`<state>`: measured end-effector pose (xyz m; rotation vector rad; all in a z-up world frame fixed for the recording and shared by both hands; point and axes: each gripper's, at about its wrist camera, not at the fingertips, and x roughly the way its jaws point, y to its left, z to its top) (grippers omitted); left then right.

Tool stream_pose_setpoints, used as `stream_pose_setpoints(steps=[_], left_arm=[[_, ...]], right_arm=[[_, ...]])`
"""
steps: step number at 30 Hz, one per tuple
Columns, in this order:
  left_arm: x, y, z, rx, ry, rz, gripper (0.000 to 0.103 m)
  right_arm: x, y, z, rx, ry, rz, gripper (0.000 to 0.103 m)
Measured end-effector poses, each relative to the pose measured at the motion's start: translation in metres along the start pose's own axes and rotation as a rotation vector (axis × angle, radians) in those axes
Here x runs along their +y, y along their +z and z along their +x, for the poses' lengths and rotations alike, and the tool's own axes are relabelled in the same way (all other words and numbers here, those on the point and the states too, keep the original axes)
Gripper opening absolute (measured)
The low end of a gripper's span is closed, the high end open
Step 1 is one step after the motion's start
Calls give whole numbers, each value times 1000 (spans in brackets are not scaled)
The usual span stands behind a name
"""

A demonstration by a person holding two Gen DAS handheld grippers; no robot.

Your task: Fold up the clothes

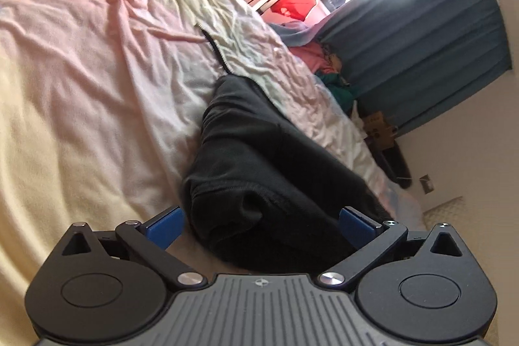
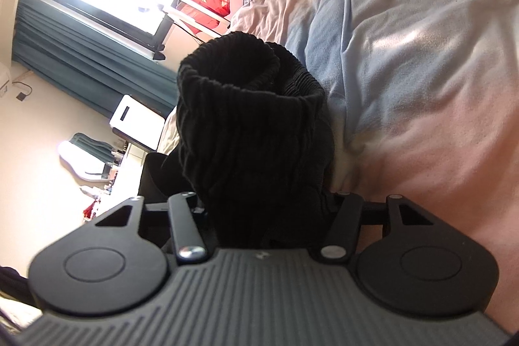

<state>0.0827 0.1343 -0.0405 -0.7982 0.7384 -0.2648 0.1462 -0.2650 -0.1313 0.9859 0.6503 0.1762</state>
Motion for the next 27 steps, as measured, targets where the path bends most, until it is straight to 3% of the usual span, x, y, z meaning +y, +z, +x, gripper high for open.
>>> stream_pose_setpoints(steps=[7,9,17,21,27], left_arm=[[41,63,73,159,-29,-168,102],[52,61,95,184,-37,-175,99],[37,35,140,305,-75,43,99],[37,34,143,323,-75,49,88],[34,37,138,285,-57,55,67]], right_arm=[[-2,-1,4,-11,10,16,59],[-3,-1,5,-13,9,21,59],[-1,-3,8,-35,-4,11,61],[2,-4,6,-39,-9,1,61],[11,-7,2,-54,-23,-41,61]])
